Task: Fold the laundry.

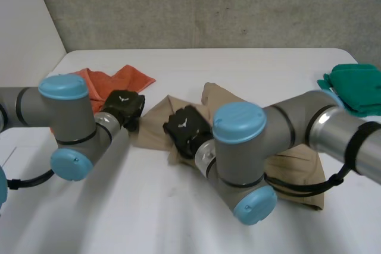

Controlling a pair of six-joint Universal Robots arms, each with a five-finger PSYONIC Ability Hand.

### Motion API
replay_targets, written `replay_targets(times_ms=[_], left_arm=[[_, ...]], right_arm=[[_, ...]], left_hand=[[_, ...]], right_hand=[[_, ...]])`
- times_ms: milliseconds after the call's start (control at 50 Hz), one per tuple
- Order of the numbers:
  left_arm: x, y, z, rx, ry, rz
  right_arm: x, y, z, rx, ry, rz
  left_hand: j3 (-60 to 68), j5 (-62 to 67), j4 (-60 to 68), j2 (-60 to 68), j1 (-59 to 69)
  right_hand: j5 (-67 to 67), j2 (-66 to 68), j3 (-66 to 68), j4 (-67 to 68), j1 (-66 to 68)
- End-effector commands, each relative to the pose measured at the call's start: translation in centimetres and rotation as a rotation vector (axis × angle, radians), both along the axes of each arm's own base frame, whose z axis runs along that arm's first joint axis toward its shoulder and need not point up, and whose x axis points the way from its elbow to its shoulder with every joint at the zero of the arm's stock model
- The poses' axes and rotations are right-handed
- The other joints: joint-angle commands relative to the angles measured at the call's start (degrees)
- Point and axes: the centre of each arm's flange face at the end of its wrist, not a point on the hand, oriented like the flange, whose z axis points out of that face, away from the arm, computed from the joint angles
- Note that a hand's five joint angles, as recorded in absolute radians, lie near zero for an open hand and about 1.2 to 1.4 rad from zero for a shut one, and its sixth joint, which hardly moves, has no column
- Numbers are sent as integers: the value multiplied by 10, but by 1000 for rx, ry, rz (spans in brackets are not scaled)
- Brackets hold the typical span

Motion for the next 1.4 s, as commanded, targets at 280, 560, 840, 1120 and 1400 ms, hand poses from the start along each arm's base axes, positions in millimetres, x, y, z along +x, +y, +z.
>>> replay_targets(times_ms=[280, 560, 840, 1120, 1400], left_arm=[[14, 76, 238, -489, 348, -8], [-10, 78, 208, -406, 330, -54], [12, 117, 309, -688, 482, -35], [55, 188, 383, -914, 603, -6], [14, 100, 307, -695, 465, 17]], right_arm=[[-111, -23, 225, -160, -166, -112], [-142, -65, 201, 15, -89, -131], [-141, -45, 287, -205, -453, -53], [-160, -8, 338, -215, -624, 70], [-160, -89, 260, -10, -558, -61]], left_hand=[[120, 139, 115, 117, 149], [120, 139, 115, 117, 149], [120, 139, 115, 117, 149], [120, 139, 115, 117, 149], [120, 139, 115, 117, 149]], right_hand=[[155, 127, 149, 132, 245], [155, 127, 149, 132, 245], [155, 127, 149, 132, 245], [155, 127, 149, 132, 245], [155, 127, 149, 132, 245]])
